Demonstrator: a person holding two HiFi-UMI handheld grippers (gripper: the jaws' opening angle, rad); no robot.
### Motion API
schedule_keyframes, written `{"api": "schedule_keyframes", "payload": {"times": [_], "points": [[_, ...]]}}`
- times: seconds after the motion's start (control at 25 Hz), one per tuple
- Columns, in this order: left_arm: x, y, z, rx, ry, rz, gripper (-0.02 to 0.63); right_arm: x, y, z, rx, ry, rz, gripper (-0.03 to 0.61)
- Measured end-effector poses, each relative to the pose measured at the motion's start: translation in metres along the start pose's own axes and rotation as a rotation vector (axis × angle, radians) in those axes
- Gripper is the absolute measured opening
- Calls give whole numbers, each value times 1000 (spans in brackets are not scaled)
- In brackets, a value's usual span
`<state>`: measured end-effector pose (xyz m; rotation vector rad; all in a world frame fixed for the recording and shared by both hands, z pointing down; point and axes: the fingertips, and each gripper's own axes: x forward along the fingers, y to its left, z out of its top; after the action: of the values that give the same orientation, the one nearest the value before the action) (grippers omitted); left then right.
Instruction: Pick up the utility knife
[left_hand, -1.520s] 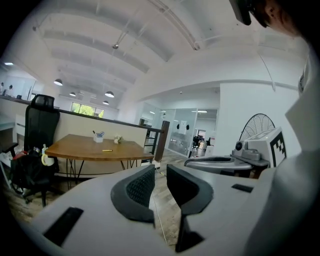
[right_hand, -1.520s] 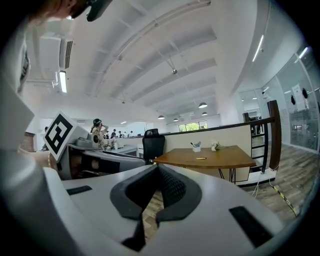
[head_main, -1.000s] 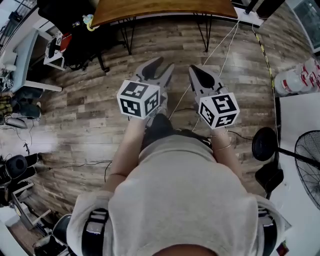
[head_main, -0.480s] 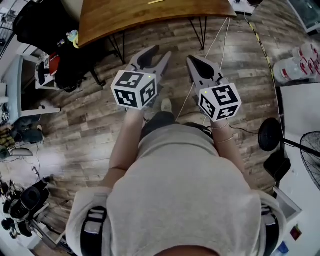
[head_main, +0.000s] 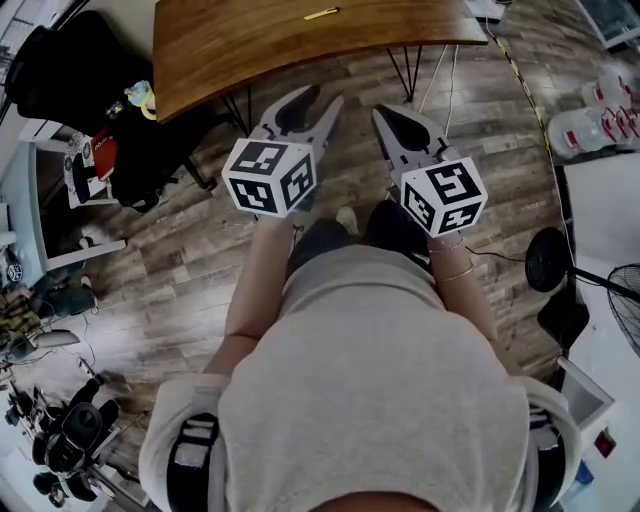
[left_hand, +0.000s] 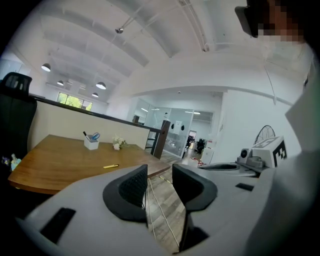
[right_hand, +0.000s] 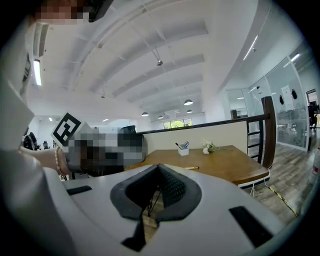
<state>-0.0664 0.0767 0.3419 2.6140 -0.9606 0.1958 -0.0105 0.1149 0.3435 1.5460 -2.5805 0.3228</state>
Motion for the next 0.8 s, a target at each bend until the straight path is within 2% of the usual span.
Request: {"api": "schedule_keyframes", "payload": {"times": [0.28,0.52,0.8], "points": [[7,28,0,-34,3,5,163,35,-4,-4,-8,55,23,10],[14,63,-4,-44,24,66,163,77,-10,-6,-3,75,86,11],[53,107,-1,-48,60,125,163,135,-40,2,-4,73,159,11]]}}
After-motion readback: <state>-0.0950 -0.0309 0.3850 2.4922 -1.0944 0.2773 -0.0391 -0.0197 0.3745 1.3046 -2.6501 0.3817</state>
